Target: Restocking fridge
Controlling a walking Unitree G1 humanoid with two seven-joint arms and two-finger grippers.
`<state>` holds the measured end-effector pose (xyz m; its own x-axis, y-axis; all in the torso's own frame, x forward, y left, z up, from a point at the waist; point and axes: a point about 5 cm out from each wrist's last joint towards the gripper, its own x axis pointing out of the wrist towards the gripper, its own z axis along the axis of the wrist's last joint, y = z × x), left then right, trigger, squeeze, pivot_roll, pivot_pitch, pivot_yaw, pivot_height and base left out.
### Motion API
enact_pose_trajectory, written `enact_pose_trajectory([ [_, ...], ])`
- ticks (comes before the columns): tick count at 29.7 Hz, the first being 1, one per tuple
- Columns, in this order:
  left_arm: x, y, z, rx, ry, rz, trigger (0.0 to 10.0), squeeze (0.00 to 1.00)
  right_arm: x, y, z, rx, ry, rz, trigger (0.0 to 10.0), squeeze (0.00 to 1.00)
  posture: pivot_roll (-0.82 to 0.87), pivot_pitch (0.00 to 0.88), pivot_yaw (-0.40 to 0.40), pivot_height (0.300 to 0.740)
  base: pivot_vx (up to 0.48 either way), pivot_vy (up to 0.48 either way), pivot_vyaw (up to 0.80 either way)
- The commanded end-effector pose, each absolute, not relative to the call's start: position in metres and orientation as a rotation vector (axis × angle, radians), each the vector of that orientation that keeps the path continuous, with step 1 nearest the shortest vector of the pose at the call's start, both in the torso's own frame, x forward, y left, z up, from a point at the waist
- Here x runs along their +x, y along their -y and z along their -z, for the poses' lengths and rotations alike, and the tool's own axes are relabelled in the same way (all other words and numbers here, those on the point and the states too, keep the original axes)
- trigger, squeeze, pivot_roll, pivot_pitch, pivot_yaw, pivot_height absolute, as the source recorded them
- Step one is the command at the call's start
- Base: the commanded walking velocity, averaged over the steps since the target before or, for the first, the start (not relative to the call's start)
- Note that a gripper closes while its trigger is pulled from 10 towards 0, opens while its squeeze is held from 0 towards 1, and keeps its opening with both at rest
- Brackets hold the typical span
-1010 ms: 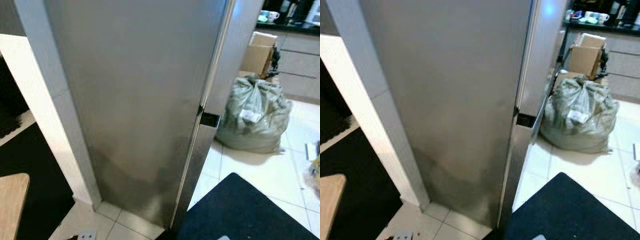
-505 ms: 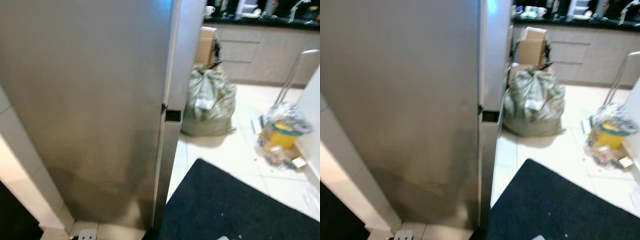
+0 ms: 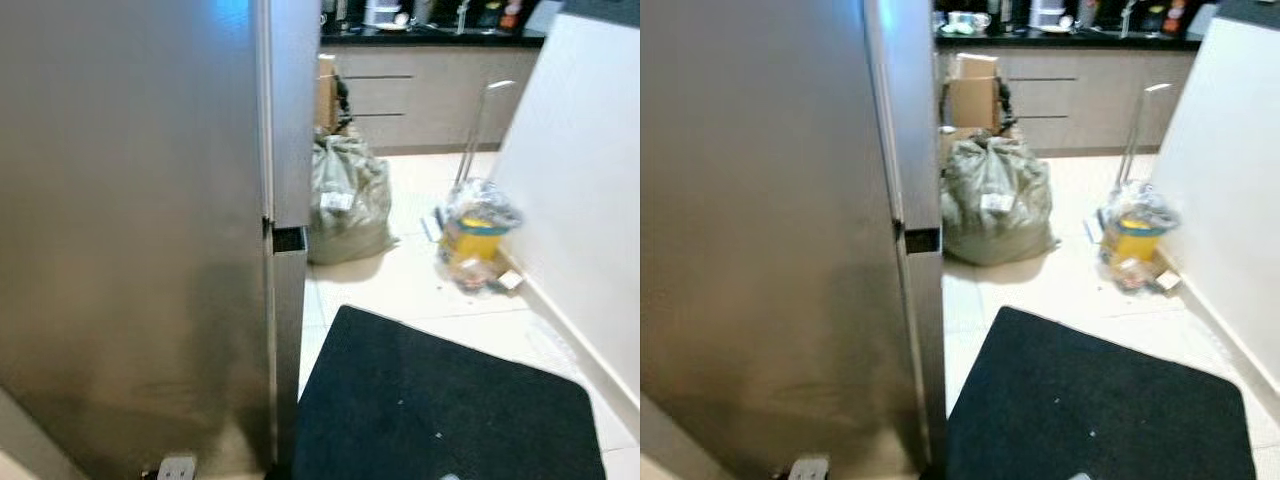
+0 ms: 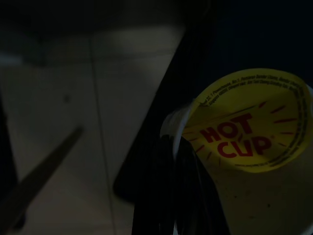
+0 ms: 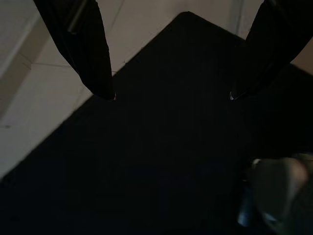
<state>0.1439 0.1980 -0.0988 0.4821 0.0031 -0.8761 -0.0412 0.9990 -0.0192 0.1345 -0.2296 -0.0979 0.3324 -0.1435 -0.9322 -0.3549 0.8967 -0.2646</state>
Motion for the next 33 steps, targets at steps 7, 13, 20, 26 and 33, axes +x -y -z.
enact_pose_trajectory([
  [7,0.1335,-0.1955,0.1032,-0.028,-1.112,-0.019,10.0,0.00,0.1328,0.2251,0.0995,-0.456,-1.237,-0.155,10.0,0.00,-0.03,0.000,-0.002,0.740,0.000,0.000,-0.76],
  [13,0.1325,-0.1969,0.1034,-0.007,-1.121,-0.022,10.0,0.00,0.1343,0.2245,0.0991,-0.448,-1.225,-0.150,10.0,0.00,-0.03,0.000,-0.002,0.740,0.000,0.000,-0.13],
  [20,0.1296,-0.2024,0.1038,0.015,-1.137,-0.044,10.0,0.00,0.1343,0.2232,0.0994,-0.448,-1.225,-0.154,10.0,0.00,-0.03,0.000,0.000,0.740,0.000,0.000,0.00],
  [26,0.1297,-0.2029,0.1037,0.022,-1.136,-0.040,10.0,0.00,0.1336,0.2229,0.0996,-0.450,-1.226,-0.156,10.0,0.00,-0.02,0.000,0.001,0.740,0.000,0.000,0.00],
  [33,0.1301,-0.2021,0.1037,0.021,-1.135,-0.033,10.0,0.00,0.1335,0.2230,0.0997,-0.452,-1.225,-0.157,10.0,0.00,-0.02,0.000,0.000,0.740,0.000,0.211,0.00],
])
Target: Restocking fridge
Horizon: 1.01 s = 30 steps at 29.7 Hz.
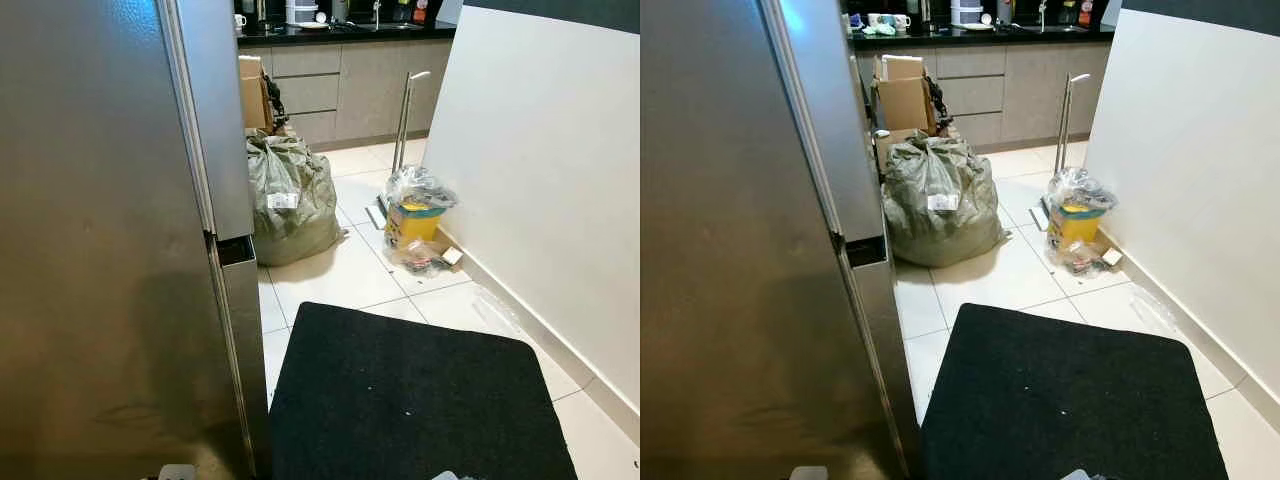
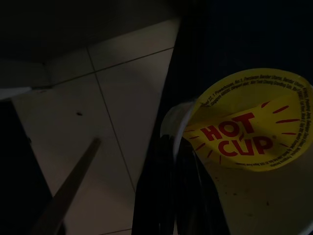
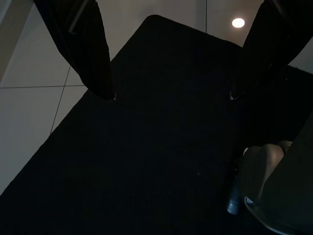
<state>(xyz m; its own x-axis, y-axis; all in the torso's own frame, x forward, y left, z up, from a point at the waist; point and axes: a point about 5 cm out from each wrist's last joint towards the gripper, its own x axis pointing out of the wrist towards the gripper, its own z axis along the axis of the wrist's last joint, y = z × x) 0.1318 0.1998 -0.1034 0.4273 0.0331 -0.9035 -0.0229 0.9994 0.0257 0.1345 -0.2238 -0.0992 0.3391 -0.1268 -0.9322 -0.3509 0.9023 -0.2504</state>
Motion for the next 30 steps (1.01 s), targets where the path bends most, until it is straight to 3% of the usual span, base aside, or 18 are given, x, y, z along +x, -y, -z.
enact_pose_trajectory([
  [1,0.1301,-0.2018,0.1037,0.022,-1.135,-0.030,10.0,0.00,0.1335,0.2231,0.0997,-0.452,-1.225,-0.157,10.0,0.00,-0.02,0.000,0.000,0.740,0.000,0.255,0.00],
  [25,0.1312,-0.1992,0.1037,0.023,-1.129,-0.019,10.0,0.00,0.1347,0.2234,0.0992,-0.449,-1.220,-0.153,10.0,0.00,-0.02,0.000,-0.002,0.740,0.000,0.280,0.00],
  [30,0.1315,-0.1988,0.1036,0.016,-1.125,-0.019,10.0,0.00,0.1350,0.2234,0.0991,-0.448,-1.219,-0.152,10.0,0.00,-0.02,0.000,-0.002,0.740,0.000,0.000,0.00],
])
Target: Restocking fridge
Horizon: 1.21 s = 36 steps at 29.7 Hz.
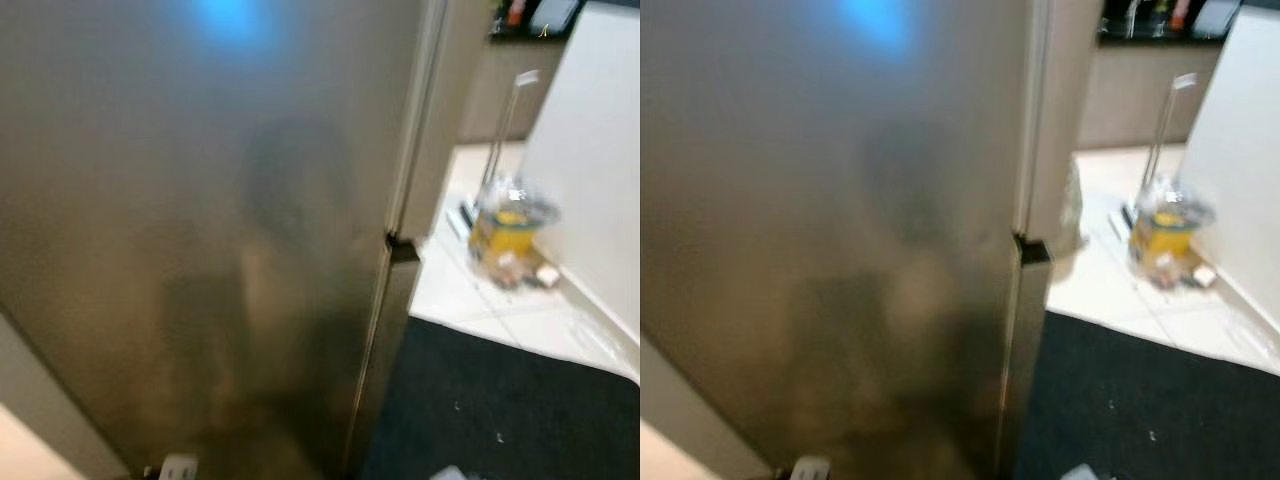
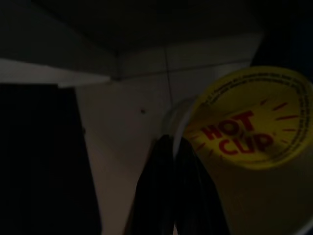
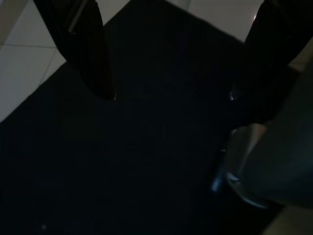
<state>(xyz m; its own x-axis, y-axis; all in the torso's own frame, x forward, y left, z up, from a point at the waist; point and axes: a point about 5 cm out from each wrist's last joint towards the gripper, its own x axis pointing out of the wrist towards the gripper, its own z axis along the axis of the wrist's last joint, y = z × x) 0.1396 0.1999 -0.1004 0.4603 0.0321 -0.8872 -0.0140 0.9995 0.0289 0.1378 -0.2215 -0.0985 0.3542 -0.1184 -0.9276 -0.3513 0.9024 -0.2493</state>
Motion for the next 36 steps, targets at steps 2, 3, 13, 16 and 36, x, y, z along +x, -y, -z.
enact_pose_trajectory([
  [2,0.132,-0.199,0.104,0.015,-1.125,-0.016,10.0,0.00,0.135,0.223,0.099,-0.447,-1.219,-0.152,10.0,0.00,-0.02,0.000,-0.002,0.740,0.000,0.000,0.00],
  [3,0.132,-0.198,0.104,0.016,-1.125,-0.012,10.0,0.00,0.135,0.223,0.099,-0.447,-1.219,-0.152,10.0,0.00,-0.02,0.000,-0.002,0.740,0.000,0.000,0.00],
  [13,0.132,-0.198,0.103,0.011,-1.122,-0.008,10.0,0.00,0.134,0.223,0.100,-0.449,-1.226,-0.154,10.0,0.00,-0.02,0.000,-0.002,0.740,0.000,0.000,-0.08],
  [16,0.132,-0.198,0.104,0.011,-1.122,-0.007,10.0,0.00,0.133,0.223,0.100,-0.451,-1.229,-0.153,10.0,0.00,-0.02,0.000,-0.002,0.740,0.000,0.000,-0.77],
  [36,0.133,-0.199,0.103,0.021,-1.117,-0.008,10.0,0.00,0.163,0.238,0.084,-0.276,-1.075,-0.019,10.0,0.00,-0.02,0.000,-0.002,0.740,0.000,0.000,-0.37],
])
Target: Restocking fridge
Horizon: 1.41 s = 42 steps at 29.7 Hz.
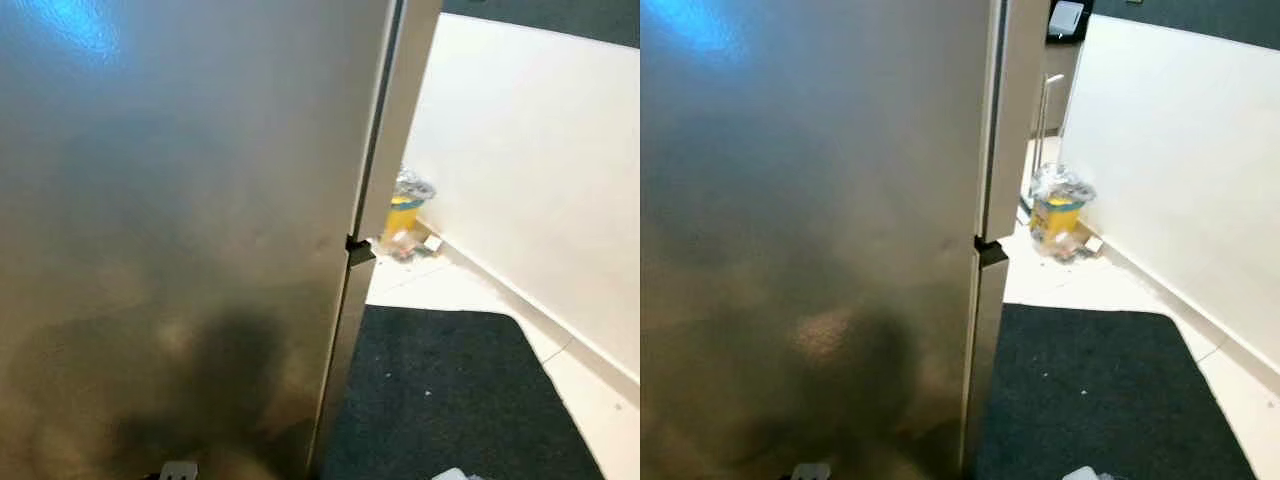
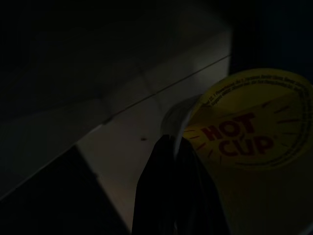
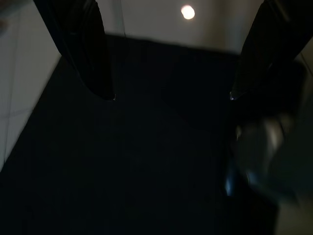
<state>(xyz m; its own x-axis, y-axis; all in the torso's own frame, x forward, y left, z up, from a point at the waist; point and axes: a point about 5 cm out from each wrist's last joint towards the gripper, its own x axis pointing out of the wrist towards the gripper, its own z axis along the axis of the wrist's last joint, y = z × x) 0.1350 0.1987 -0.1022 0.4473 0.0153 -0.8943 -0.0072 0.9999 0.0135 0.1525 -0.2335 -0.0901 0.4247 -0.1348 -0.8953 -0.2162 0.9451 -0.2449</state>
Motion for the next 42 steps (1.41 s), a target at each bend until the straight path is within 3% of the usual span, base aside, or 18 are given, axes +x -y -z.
enact_pose_trajectory([
  [1,0.133,-0.199,0.103,0.021,-1.117,-0.008,10.0,0.00,0.163,0.238,0.084,-0.276,-1.075,-0.019,10.0,0.00,-0.02,0.000,-0.002,0.740,0.000,0.000,0.00],
  [3,0.133,-0.200,0.103,0.026,-1.117,-0.009,10.0,0.00,0.189,0.243,0.069,-0.198,-0.944,0.010,10.0,0.00,-0.02,0.000,0.000,0.740,0.000,0.000,0.00],
  [7,0.133,-0.201,0.103,0.028,-1.116,-0.008,10.0,0.00,0.205,0.246,0.059,-0.161,-0.865,0.007,10.0,0.00,-0.02,0.000,0.000,0.740,0.000,0.000,0.00],
  [13,0.134,-0.202,0.102,0.033,-1.112,-0.006,10.0,0.00,0.240,0.242,0.030,-0.106,-0.676,-0.193,10.0,0.00,-0.03,0.000,0.005,0.740,0.000,0.000,0.00],
  [31,0.133,-0.201,0.102,0.038,-1.117,-0.003,10.0,0.00,0.292,0.255,-0.042,-0.133,-0.349,-0.453,10.0,0.00,-0.03,0.000,0.003,0.740,0.000,0.000,0.00],
  [42,0.133,-0.200,0.103,0.038,-1.117,0.000,10.0,0.00,0.312,0.246,-0.068,-0.155,-0.220,-0.470,10.0,0.00,-0.04,0.000,0.004,0.740,0.000,0.000,0.00],
])
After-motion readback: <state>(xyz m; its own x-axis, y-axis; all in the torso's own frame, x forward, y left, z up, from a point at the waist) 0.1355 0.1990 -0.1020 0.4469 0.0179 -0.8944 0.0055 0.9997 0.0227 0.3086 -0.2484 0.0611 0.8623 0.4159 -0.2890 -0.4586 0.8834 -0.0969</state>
